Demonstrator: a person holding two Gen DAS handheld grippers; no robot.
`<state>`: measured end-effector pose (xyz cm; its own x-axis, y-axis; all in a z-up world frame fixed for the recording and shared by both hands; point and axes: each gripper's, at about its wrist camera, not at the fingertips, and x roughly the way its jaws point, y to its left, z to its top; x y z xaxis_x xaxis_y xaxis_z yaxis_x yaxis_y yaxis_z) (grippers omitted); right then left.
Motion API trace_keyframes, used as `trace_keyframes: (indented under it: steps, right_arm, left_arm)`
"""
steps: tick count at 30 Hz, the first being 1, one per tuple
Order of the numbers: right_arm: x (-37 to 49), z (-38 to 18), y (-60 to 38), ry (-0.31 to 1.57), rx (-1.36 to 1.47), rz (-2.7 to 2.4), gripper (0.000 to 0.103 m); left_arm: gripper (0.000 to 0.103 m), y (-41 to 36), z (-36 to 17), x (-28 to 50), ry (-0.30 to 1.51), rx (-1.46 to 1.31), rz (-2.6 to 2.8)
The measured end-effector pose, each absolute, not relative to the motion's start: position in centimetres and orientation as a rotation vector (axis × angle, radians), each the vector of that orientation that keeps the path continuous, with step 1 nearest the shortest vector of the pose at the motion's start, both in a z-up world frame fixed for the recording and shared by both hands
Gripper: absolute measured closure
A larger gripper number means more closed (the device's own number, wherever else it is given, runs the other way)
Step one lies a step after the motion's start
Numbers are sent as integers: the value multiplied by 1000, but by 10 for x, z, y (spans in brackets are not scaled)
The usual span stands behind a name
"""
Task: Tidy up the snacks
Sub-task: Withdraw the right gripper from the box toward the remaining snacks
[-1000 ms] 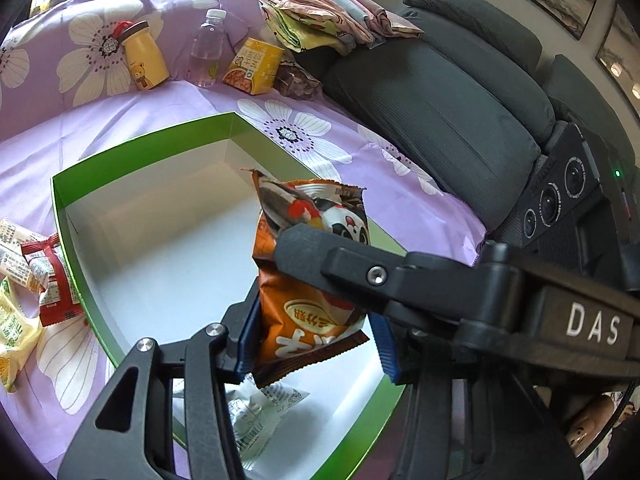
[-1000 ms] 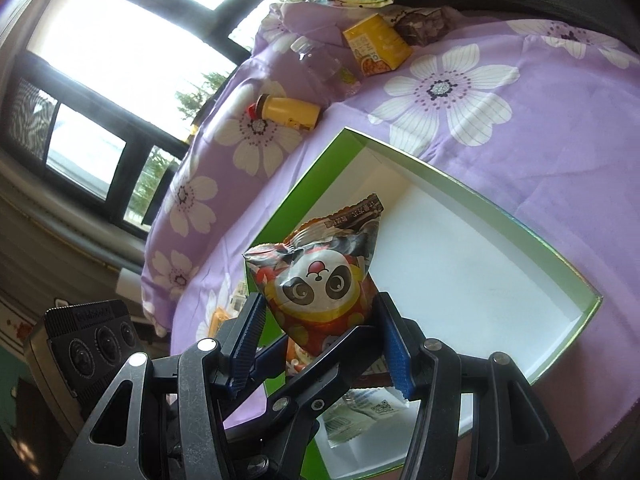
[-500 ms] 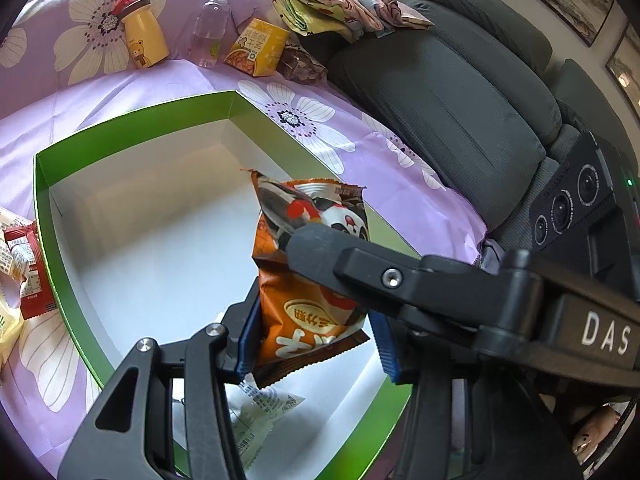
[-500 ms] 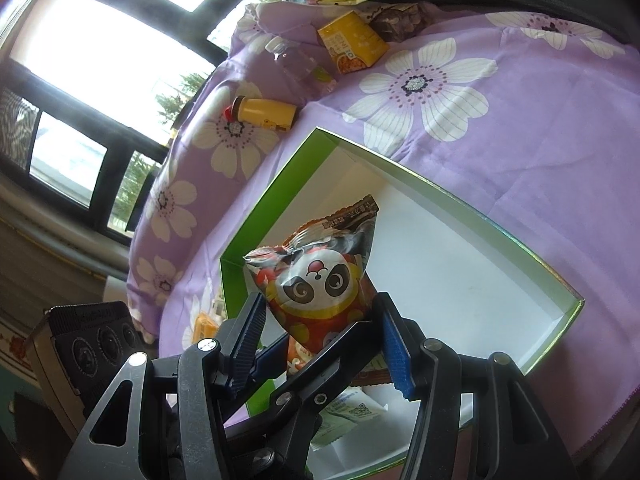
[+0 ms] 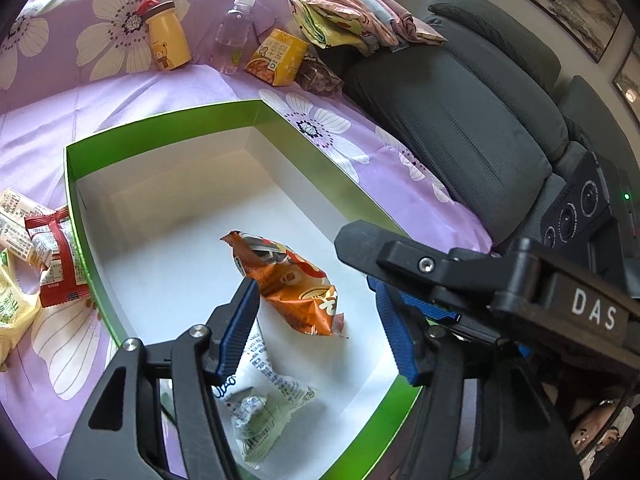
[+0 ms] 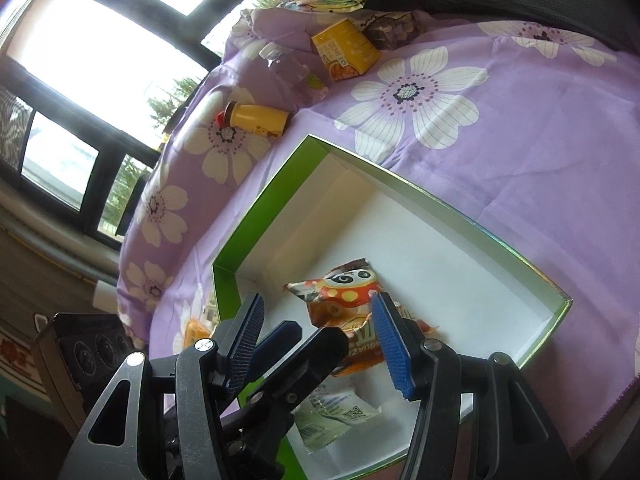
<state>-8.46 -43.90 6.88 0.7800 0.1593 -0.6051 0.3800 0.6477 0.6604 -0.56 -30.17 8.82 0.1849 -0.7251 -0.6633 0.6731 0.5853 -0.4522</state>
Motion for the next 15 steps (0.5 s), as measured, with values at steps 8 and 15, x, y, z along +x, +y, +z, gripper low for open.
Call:
trace_keyframes:
  steps: [8,15]
  right_arm:
    - [-89,83,-427,659,816,-175,45]
    - [-85,96,-405,643,747,-204,33]
  left_arm:
    - [24,-238,112,-8,892,-142,-902]
    - [12,-157,127,-11,823,-192,-750]
